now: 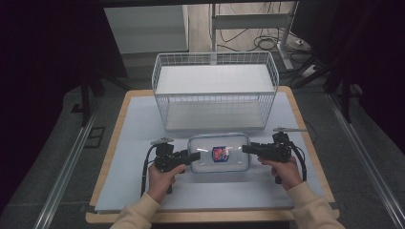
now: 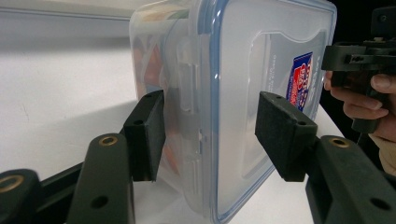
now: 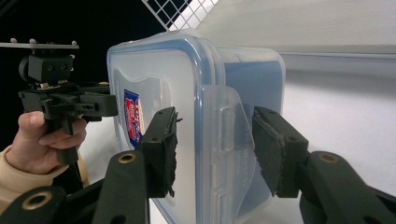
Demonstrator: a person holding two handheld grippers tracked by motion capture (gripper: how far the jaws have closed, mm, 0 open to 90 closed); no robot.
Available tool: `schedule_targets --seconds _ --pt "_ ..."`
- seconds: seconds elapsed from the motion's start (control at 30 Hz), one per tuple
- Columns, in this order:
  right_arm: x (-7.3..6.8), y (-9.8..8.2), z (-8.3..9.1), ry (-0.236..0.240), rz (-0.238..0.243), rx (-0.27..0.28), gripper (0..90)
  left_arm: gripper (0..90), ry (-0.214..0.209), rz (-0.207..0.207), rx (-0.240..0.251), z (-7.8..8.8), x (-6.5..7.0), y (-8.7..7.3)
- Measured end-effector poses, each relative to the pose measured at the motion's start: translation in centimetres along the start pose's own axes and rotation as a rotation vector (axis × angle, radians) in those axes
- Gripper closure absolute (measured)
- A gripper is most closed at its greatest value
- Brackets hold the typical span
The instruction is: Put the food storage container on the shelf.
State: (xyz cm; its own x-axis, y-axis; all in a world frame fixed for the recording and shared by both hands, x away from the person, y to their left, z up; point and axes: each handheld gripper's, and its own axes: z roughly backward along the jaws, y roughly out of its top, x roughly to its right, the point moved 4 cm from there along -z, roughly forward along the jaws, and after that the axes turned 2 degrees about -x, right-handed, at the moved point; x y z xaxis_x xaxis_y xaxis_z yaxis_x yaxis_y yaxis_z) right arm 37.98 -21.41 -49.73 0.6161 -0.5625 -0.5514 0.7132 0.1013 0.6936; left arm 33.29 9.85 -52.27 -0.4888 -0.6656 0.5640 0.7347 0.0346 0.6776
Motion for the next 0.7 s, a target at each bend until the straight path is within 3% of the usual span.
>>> schedule_targets --seconds 0.47,0.7 --pt "0.0 0.1 0.0 0.01 -0.01 0.014 52.2 45.3 -0.005 0.002 0.029 0.4 0.1 0.5" --pt "-0.7 1.1 0.7 0.024 0.003 0.054 52.5 45.5 -0.006 -0.027 0.06 1.1 0.9 1.7"
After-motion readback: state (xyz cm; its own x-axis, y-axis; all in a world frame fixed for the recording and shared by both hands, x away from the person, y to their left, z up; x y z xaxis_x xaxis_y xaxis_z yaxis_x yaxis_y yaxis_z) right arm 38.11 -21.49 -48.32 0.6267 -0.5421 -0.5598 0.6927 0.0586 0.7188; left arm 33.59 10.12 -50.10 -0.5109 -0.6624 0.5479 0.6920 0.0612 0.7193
